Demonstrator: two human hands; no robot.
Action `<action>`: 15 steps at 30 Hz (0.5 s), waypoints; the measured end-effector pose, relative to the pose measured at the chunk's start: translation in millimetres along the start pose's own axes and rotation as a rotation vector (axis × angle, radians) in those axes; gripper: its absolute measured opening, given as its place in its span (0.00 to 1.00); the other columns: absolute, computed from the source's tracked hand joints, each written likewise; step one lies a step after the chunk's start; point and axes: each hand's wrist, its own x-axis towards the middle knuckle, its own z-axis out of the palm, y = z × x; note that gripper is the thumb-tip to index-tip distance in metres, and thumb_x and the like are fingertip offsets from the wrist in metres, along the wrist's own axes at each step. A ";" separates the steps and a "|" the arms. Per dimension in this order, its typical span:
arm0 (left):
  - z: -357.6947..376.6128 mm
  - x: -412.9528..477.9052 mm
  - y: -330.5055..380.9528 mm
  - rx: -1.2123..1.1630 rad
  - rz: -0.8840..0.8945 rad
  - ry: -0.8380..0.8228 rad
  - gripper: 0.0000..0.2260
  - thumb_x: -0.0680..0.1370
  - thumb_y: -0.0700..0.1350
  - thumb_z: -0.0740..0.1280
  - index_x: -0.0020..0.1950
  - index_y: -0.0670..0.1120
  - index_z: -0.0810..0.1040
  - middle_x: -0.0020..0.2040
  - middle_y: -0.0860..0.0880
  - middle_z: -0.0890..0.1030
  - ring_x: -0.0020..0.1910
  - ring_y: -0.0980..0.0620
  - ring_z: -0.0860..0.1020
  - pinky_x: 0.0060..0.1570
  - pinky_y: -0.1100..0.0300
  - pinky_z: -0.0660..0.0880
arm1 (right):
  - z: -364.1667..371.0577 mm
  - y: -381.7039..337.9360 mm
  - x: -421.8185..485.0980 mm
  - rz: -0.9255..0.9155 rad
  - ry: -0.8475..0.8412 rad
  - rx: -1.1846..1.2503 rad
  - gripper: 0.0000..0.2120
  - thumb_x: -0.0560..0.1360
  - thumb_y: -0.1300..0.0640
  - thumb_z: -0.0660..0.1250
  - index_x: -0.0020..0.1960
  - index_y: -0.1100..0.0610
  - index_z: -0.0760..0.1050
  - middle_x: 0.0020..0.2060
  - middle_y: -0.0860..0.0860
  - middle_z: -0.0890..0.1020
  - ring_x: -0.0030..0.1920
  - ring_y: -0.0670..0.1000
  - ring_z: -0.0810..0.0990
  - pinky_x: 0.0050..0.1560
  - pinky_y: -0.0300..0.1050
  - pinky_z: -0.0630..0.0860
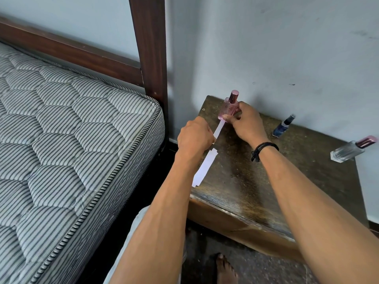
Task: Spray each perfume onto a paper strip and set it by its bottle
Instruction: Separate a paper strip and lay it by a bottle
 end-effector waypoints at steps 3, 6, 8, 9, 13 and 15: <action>-0.1 0.8 -0.5 -0.004 -0.003 -0.002 0.03 0.71 0.42 0.75 0.43 0.49 0.84 0.47 0.46 0.85 0.48 0.43 0.83 0.51 0.49 0.82 | -1.3 -0.3 -3.4 -0.004 -0.003 0.064 0.16 0.76 0.51 0.76 0.58 0.56 0.77 0.51 0.49 0.82 0.49 0.51 0.81 0.49 0.46 0.74; 0.0 1.1 -0.6 -0.006 -0.004 -0.006 0.03 0.71 0.43 0.76 0.43 0.49 0.84 0.46 0.46 0.85 0.49 0.43 0.83 0.52 0.48 0.82 | -0.9 -0.1 -5.2 0.009 -0.002 0.083 0.17 0.76 0.51 0.76 0.59 0.56 0.77 0.52 0.50 0.83 0.50 0.51 0.82 0.51 0.47 0.77; 0.3 1.4 -0.6 -0.010 -0.002 -0.004 0.04 0.71 0.44 0.76 0.42 0.50 0.84 0.46 0.46 0.85 0.48 0.44 0.84 0.52 0.48 0.82 | -0.2 0.8 -5.0 0.019 -0.001 0.091 0.16 0.75 0.51 0.77 0.58 0.57 0.77 0.52 0.51 0.83 0.50 0.52 0.82 0.51 0.46 0.77; 0.4 1.3 -0.7 -0.011 -0.002 -0.004 0.04 0.71 0.44 0.77 0.42 0.50 0.83 0.46 0.47 0.85 0.48 0.44 0.84 0.52 0.48 0.82 | 0.0 1.2 -4.6 0.022 0.000 0.092 0.16 0.75 0.51 0.77 0.58 0.57 0.77 0.52 0.51 0.83 0.51 0.51 0.82 0.50 0.45 0.76; 0.0 1.7 -1.3 -0.010 -0.001 -0.011 0.04 0.71 0.44 0.77 0.41 0.49 0.83 0.45 0.47 0.85 0.48 0.44 0.84 0.51 0.49 0.82 | 0.4 2.6 -4.1 0.030 0.001 0.107 0.17 0.75 0.51 0.77 0.59 0.57 0.77 0.52 0.51 0.82 0.49 0.49 0.81 0.45 0.37 0.73; 0.1 1.7 -1.8 -0.008 0.000 -0.011 0.04 0.71 0.44 0.77 0.41 0.49 0.83 0.45 0.47 0.85 0.48 0.44 0.84 0.51 0.49 0.82 | 0.4 3.6 -4.8 0.035 0.008 0.136 0.18 0.75 0.52 0.77 0.61 0.56 0.76 0.52 0.50 0.82 0.50 0.49 0.82 0.46 0.37 0.74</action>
